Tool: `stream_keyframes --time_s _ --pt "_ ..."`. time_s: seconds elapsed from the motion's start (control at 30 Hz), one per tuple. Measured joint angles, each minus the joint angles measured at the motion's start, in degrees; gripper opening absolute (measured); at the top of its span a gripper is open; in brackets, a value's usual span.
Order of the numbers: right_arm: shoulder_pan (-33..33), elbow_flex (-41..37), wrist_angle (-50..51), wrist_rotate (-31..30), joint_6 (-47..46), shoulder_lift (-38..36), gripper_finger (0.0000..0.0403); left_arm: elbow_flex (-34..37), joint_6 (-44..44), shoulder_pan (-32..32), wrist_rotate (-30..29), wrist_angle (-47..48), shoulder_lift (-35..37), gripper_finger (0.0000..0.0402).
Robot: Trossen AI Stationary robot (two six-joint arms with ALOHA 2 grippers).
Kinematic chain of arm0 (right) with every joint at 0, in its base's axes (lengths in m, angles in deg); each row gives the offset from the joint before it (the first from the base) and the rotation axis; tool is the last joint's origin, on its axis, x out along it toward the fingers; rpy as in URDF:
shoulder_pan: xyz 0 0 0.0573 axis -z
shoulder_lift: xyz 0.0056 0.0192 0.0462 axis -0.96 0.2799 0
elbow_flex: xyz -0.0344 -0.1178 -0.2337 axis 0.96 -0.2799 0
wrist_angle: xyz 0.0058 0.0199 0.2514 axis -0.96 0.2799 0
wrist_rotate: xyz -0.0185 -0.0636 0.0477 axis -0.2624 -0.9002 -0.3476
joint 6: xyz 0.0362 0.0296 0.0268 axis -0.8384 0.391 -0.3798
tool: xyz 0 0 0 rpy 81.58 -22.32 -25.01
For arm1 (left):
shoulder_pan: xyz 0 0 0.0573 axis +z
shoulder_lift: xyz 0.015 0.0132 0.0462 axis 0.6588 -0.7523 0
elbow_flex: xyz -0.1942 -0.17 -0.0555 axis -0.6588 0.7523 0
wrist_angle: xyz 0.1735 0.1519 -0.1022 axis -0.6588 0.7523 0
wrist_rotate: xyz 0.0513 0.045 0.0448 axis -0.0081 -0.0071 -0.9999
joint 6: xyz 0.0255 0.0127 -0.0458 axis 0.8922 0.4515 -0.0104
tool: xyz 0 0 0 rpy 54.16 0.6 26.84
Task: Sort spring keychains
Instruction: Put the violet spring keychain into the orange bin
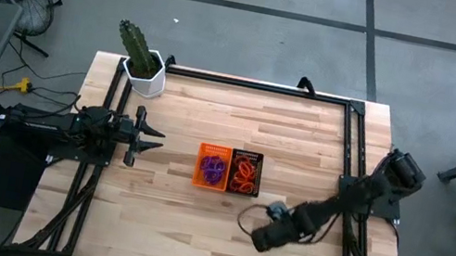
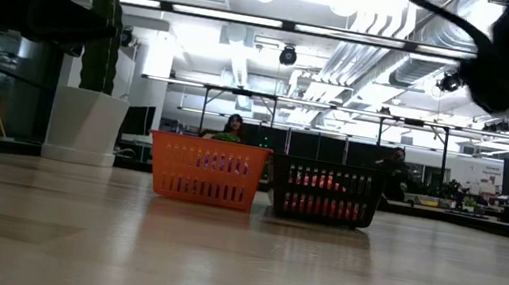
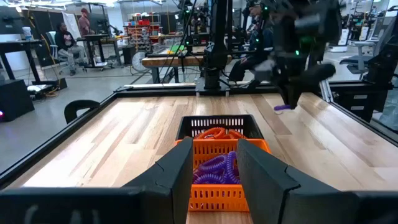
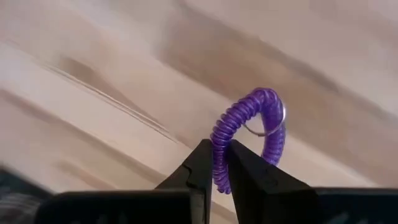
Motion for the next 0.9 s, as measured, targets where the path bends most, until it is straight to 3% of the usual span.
stream_keyframes --time_s 0.17,0.33,0.63,0.77,0.9 --pt "8.73 5.02 0.46 -4.51 10.15 -1.94 0.0029 0.0 -0.02 0.0 0.0 -0.02 0.0 0.0122" --pt "17.64 11.9 0.19 -5.32 22.19 -0.32 0.0034 0.0 0.0 0.0 0.02 0.0 0.0 0.0122" --pt "28.29 29.22 0.47 -2.58 39.71 12.15 0.0032 0.0 0.01 0.0 0.0 0.01 -0.01 0.0122" --pt "30.73 35.93 0.69 -0.76 43.37 18.1 0.004 0.0 0.0 0.0 0.0 0.0 -0.01 0.0122" --pt "32.68 37.68 1.18 1.78 44.15 21.5 0.0056 0.0 -0.02 0.0 0.0 -0.02 0.0 0.0122"
